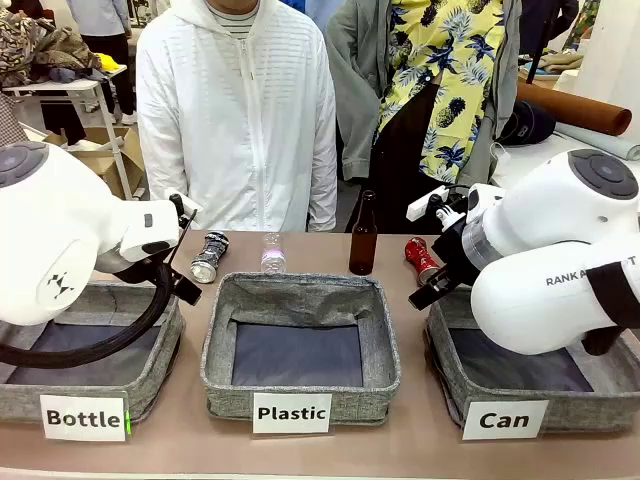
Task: Sort the can waste into the basket.
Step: Pick up the can waste from the table and place it in the right Fabric basket.
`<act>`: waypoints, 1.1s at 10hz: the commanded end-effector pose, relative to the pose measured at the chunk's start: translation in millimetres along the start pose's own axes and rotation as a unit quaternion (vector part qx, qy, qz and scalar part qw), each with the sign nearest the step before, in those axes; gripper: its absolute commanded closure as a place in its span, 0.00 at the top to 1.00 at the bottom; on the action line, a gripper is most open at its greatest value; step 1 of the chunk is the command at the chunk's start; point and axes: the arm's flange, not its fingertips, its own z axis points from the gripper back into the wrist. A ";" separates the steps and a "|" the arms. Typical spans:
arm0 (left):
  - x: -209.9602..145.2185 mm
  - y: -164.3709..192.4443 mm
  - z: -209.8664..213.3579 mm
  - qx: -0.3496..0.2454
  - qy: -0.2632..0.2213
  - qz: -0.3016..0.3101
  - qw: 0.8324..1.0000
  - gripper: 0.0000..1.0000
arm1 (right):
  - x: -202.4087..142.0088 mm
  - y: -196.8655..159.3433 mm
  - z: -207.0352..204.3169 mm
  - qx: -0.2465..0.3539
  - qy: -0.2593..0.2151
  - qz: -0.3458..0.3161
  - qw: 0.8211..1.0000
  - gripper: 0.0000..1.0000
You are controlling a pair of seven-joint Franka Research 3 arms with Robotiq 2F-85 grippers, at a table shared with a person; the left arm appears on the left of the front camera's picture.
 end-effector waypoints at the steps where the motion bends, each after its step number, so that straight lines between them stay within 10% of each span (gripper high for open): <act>1: 0.0 0.0 0.0 0.000 0.000 0.000 1.000 1.00 | 0.0 0.0 0.0 0.000 0.000 0.000 1.000 1.00; 11: 0.0 0.0 0.0 0.000 0.000 0.000 1.000 1.00 | 0.0 0.0 0.0 0.000 0.000 0.000 1.000 1.00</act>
